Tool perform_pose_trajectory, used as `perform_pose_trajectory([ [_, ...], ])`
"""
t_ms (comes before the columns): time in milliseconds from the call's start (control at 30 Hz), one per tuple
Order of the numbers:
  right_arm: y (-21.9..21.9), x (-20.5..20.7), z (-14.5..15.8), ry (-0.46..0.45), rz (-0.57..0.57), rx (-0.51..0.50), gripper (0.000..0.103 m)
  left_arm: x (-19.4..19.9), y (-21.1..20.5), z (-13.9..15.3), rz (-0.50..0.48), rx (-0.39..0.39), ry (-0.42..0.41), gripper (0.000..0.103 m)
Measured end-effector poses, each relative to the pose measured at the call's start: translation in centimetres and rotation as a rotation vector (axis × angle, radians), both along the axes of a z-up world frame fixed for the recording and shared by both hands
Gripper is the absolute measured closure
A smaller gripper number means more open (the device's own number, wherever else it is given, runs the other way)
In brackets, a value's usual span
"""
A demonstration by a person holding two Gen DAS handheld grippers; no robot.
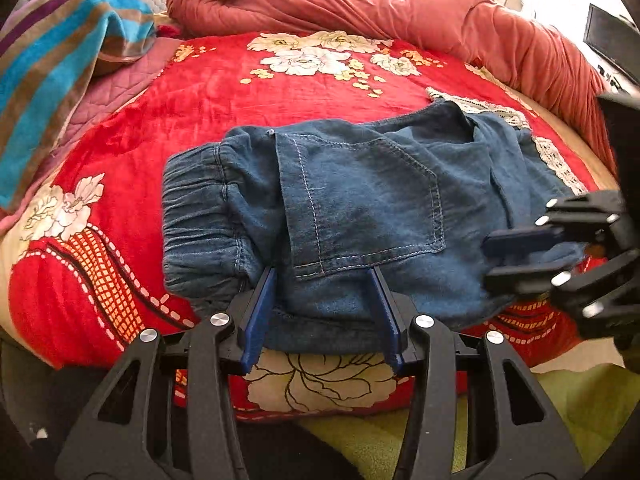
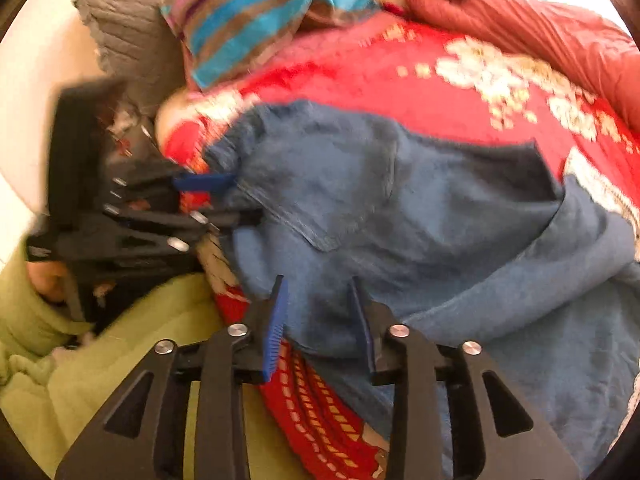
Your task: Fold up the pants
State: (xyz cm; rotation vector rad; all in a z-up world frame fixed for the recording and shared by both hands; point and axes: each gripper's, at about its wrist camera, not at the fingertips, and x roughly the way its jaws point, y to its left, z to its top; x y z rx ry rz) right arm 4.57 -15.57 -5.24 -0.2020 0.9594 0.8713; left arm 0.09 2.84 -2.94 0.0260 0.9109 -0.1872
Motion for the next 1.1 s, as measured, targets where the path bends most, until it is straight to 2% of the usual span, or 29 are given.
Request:
perform_pose_trajectory([
  [67, -0.1, 0.6, -1.3, 0.045, -0.019, 0.002, 0.071, 0.2, 0.0, 0.0, -0.004, -0.01, -0.003, 0.064],
  [200, -0.1, 0.8, -1.1, 0.061, -0.029, 0.019, 0.071, 0.1, 0.4, 0.0, -0.004, -0.036, -0.01, 0.064],
  [267, -0.2, 0.6, -0.5, 0.045, -0.028, 0.02, 0.069, 0.0, 0.4, 0.2, 0.002, -0.045, -0.015, 0.064],
  [333, -0.7, 0.4, 0.7, 0.015, -0.037, 0.039, 0.057, -0.4, 0.7, 0.9, 0.01, -0.069, -0.03, 0.064],
  [500, -3.4, 0.7, 3.3, -0.045, -0.104, 0.08, 0.053, -1.6, 0.9, 3.3, 0.031, -0.084, -0.095, 0.06],
  [567, -4.3, 0.8, 3.8, -0.062, -0.132, 0.083, 0.045, -1.8, 1.0, 4.0, 0.035, -0.089, -0.109, 0.058],
  [767, -6.8, 1.2, 4.9, -0.111, -0.203, 0.096, 0.041, -2.3, 0.2, 5.0, 0.032, -0.096, -0.122, 0.049],
  [1100, -9.9, 3.1, 6.1, -0.165, -0.309, 0.079, 0.041, -1.7, -3.4, 5.7, -0.059, -0.144, -0.084, 0.045],
])
